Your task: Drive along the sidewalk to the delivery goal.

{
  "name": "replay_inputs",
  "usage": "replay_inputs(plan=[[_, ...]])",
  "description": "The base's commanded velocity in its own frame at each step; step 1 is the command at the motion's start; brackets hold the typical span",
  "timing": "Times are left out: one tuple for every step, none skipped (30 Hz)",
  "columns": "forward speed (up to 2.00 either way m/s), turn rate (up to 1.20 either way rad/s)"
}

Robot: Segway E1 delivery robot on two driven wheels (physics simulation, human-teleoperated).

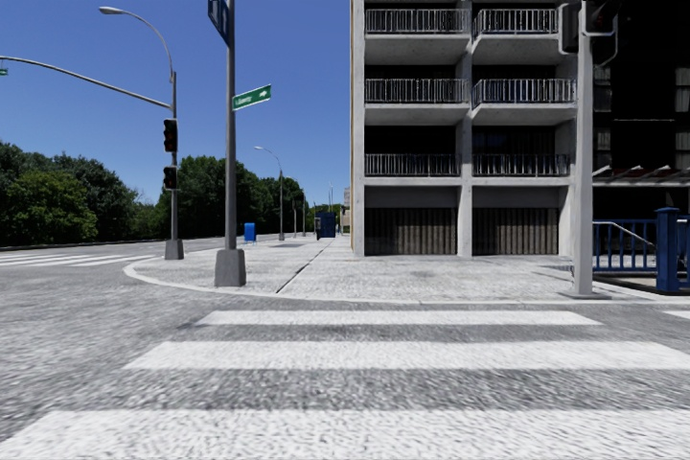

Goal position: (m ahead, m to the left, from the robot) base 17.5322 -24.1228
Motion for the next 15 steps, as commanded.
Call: replay_inputs(plan=[[2.00, 0.00], [2.00, 0.00], [2.00, 0.00], [2.00, 0.00], [2.00, 0.00], [2.00, 0.00], [2.00, 0.00], [2.00, 0.00], [2.00, 0.00], [2.00, 0.00], [2.00, 0.00], [2.00, 0.00], [2.00, 0.00], [2.00, 0.00], [2.00, 0.00]])
